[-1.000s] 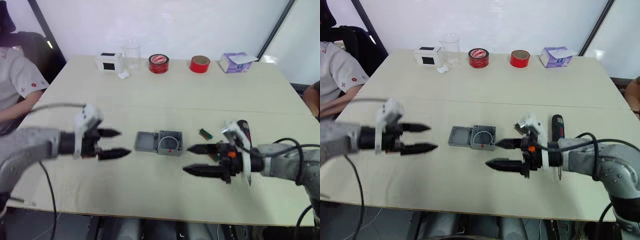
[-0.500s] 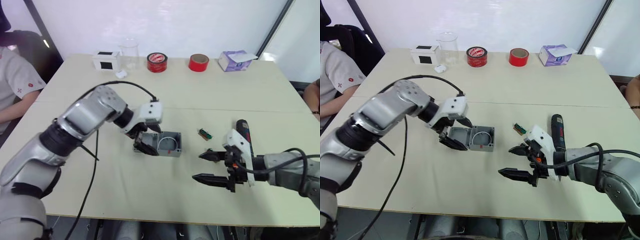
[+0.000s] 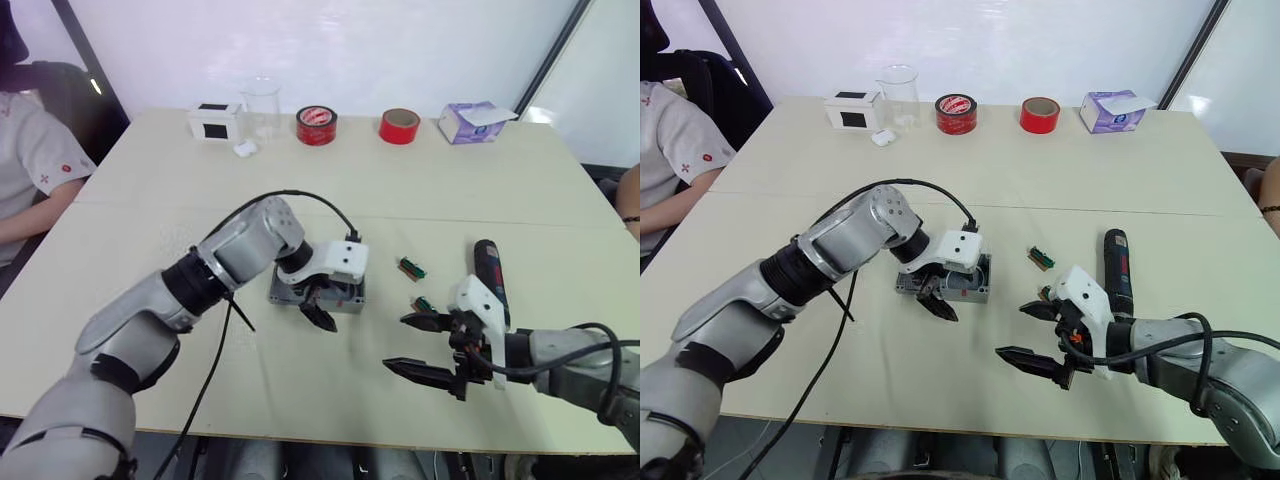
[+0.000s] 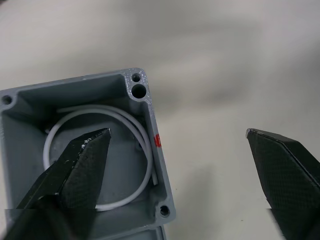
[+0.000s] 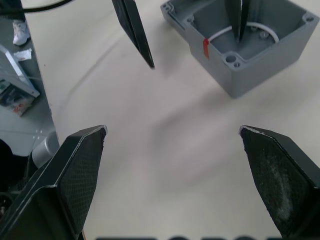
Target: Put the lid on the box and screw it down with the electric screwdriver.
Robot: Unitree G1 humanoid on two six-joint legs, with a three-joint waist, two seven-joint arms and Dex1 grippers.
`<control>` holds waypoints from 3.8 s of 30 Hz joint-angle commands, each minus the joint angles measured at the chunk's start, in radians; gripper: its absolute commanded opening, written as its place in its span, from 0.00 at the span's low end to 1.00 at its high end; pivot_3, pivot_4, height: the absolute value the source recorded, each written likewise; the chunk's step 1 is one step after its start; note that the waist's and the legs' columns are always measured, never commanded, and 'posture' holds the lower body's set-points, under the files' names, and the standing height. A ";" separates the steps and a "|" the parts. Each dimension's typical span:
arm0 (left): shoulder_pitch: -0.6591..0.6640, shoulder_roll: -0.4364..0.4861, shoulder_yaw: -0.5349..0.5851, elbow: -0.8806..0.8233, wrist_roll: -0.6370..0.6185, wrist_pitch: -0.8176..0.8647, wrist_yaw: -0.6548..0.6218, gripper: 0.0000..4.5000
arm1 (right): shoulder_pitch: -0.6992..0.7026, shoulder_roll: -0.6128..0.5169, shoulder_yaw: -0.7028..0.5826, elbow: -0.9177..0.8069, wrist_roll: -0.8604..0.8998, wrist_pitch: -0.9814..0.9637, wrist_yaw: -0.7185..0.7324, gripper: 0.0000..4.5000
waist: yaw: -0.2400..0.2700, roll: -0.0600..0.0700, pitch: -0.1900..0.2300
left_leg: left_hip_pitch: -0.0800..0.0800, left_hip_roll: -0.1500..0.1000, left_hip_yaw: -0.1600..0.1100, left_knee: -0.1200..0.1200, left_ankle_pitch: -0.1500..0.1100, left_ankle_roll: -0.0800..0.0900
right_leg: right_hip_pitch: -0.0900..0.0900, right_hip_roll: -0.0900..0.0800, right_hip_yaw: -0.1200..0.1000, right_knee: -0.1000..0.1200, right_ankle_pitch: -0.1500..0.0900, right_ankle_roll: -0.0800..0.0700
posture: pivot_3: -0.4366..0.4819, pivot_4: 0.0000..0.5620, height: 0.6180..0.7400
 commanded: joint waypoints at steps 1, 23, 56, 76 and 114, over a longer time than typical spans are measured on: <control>0.001 -0.001 0.001 0.003 0.040 -0.046 -0.018 0.56 | -0.016 0.020 -0.001 -0.029 0.000 -0.011 -0.028 1.00 | 0.000 0.000 0.000 | 0.000 0.000 0.000 0.000 0.000 0.000 | 0.000 0.000 0.000 0.000 0.000 0.000 | 0.48 0.27 1.00; -0.059 -0.081 0.033 0.369 0.125 -0.739 -0.194 0.00 | 0.021 0.032 0.043 -0.047 0.007 0.015 -0.070 1.00 | 0.001 0.000 0.000 | 0.000 0.001 0.000 0.010 -0.002 0.003 | 0.003 -0.001 0.000 0.004 -0.002 -0.004 | 0.48 0.27 1.00; -0.231 0.270 0.142 0.191 -0.316 -0.220 -0.082 0.56 | -0.176 0.013 -0.036 -0.042 0.232 0.012 -0.080 1.00 | -0.019 0.001 0.001 | 0.000 0.004 -0.003 0.011 -0.003 0.006 | 0.001 -0.001 -0.001 0.012 -0.002 0.003 | 0.48 0.27 1.00; 0.101 0.080 0.543 -0.110 -0.310 0.978 0.818 0.56 | -0.494 0.038 0.374 0.085 -0.234 -0.088 0.137 1.00 | -0.023 0.000 0.002 | 0.000 0.000 -0.005 0.012 -0.003 0.005 | 0.000 -0.001 -0.001 0.016 -0.003 0.005 | 0.48 0.27 1.00; 0.166 -0.180 0.996 -0.096 -0.422 0.472 1.119 0.01 | -0.713 0.554 -0.033 0.505 0.042 0.080 -0.317 1.00 | -0.003 0.000 0.001 | 0.011 0.002 -0.003 0.005 0.002 -0.003 | 0.009 -0.003 -0.001 0.014 -0.003 0.003 | 0.48 0.27 1.00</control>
